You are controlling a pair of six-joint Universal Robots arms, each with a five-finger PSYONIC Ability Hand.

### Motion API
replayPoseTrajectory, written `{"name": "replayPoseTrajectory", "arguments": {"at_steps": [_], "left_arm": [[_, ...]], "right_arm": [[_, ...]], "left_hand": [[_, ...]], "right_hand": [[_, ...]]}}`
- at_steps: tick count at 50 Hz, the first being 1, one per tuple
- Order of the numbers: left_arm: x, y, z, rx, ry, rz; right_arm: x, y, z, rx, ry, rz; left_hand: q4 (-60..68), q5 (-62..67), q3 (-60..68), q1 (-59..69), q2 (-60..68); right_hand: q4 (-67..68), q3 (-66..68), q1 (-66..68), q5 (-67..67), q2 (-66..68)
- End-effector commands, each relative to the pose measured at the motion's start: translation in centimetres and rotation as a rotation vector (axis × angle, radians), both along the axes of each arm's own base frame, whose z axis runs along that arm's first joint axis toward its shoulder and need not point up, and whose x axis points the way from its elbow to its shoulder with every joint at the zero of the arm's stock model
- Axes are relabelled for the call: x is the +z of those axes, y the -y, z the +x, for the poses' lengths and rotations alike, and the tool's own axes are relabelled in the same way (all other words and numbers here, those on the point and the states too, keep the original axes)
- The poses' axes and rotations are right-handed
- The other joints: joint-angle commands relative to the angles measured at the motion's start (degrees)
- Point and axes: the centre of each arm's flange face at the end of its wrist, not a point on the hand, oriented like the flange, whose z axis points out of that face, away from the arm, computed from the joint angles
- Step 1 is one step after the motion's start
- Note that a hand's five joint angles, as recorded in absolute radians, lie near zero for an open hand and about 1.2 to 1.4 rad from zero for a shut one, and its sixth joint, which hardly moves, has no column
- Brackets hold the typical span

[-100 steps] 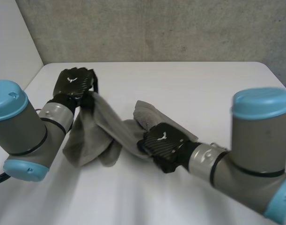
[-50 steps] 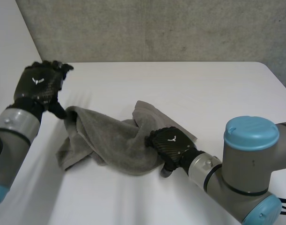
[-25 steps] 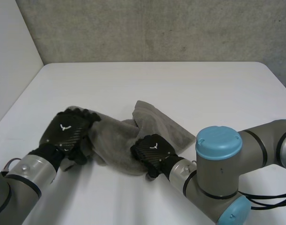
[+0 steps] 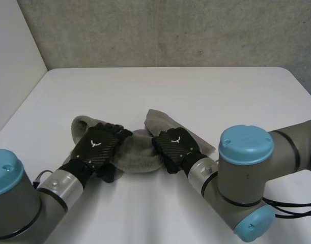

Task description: Fold the towel.

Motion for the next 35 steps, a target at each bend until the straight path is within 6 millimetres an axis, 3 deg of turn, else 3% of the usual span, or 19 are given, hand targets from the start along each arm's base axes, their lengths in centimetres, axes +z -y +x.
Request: {"name": "replayPoseTrajectory", "arguments": {"at_steps": [1,10,15,19,29,35], "left_arm": [[-0.8,0.4,-1.3,-0.035,-0.007,-0.018],[-1.1,1.9,-3.1,0.034,-0.027,-0.102],[-1.1,2.2,-3.7,0.065,-0.038,-0.130],[-0.8,2.4,-3.8,0.087,-0.046,-0.150],[0.7,4.5,-1.9,0.332,-0.084,-0.247],[2.0,5.7,-0.4,0.404,-0.097,-0.277]], "right_arm": [[2.3,0.1,-1.2,-0.028,0.025,-0.027],[4.4,-0.4,-2.9,-0.048,0.022,-0.021],[6.6,0.4,-5.1,-0.101,0.049,-0.058],[7.3,0.6,-5.9,-0.116,0.060,-0.068],[8.5,0.8,-8.7,-0.150,0.066,-0.051],[10.6,1.5,-10.3,-0.187,0.100,-0.108]], "left_hand": [[4.4,4.2,4.4,4.3,4.4],[14.3,14.2,14.3,14.2,14.3],[18.7,18.5,18.7,18.6,18.7],[19.7,19.6,19.7,19.6,19.7],[22.7,22.6,22.7,22.6,22.7],[22.7,22.6,22.7,22.6,22.7]], "right_hand": [[3.6,3.5,4.6,4.3,4.8],[3.6,3.5,4.6,4.3,4.8],[3.6,3.5,4.6,4.3,4.8],[3.6,3.5,4.6,4.3,4.8],[3.6,3.5,4.6,4.3,4.8],[3.6,3.5,4.6,4.3,4.8]]}}
